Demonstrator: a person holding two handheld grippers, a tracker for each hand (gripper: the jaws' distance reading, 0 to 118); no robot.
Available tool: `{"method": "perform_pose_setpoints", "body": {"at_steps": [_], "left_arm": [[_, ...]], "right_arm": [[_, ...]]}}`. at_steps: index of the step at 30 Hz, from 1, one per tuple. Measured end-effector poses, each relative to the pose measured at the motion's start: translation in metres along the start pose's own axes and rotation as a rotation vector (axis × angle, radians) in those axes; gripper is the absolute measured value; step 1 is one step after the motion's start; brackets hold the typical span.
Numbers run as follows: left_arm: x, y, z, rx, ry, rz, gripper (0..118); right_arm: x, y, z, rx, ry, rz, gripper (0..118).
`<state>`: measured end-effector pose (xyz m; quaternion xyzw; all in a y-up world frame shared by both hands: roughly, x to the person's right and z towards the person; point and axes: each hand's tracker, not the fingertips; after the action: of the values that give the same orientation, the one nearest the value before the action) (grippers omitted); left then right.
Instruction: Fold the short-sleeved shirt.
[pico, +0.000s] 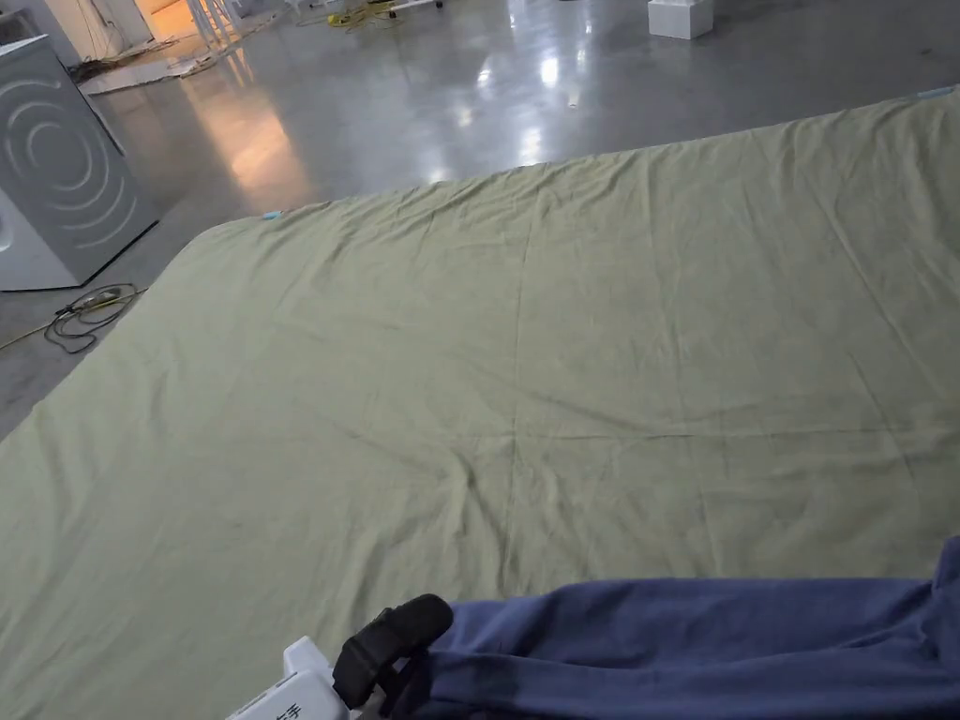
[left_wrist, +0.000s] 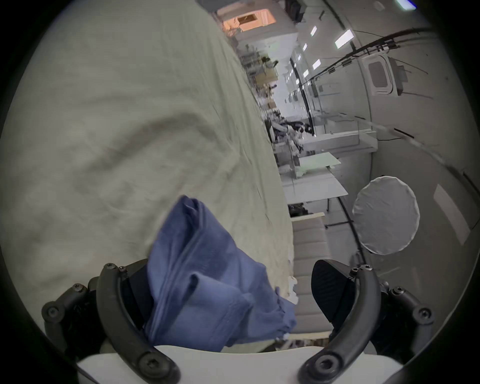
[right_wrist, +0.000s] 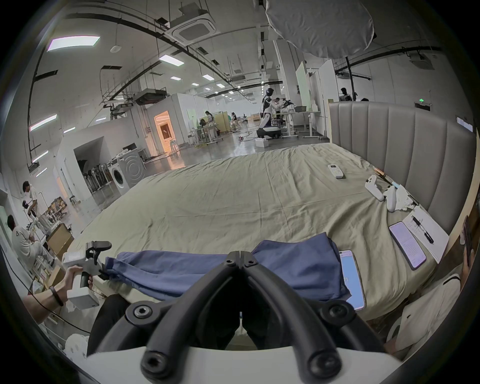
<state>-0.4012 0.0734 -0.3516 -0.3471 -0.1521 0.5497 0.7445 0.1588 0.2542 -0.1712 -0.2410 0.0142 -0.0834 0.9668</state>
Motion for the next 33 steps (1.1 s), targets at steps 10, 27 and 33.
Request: {"method": "perform_pose_setpoints", "body": {"at_steps": [10, 27, 33], "left_arm": [[0.024, 0.018, -0.001, -0.002, 0.148, -0.088, 8], [0.178, -0.045, 0.029, 0.069, 0.226, -0.609, 8], [0.169, -0.141, -0.096, -0.176, 0.347, -0.776, 8]], "right_arm": [[-0.011, 0.000, 0.001, -0.024, 0.015, 0.035, 0], [0.007, -0.005, 0.016, 0.031, 0.076, -0.094, 0], [0.021, -0.009, 0.044, 0.047, 0.025, -0.056, 0]]}}
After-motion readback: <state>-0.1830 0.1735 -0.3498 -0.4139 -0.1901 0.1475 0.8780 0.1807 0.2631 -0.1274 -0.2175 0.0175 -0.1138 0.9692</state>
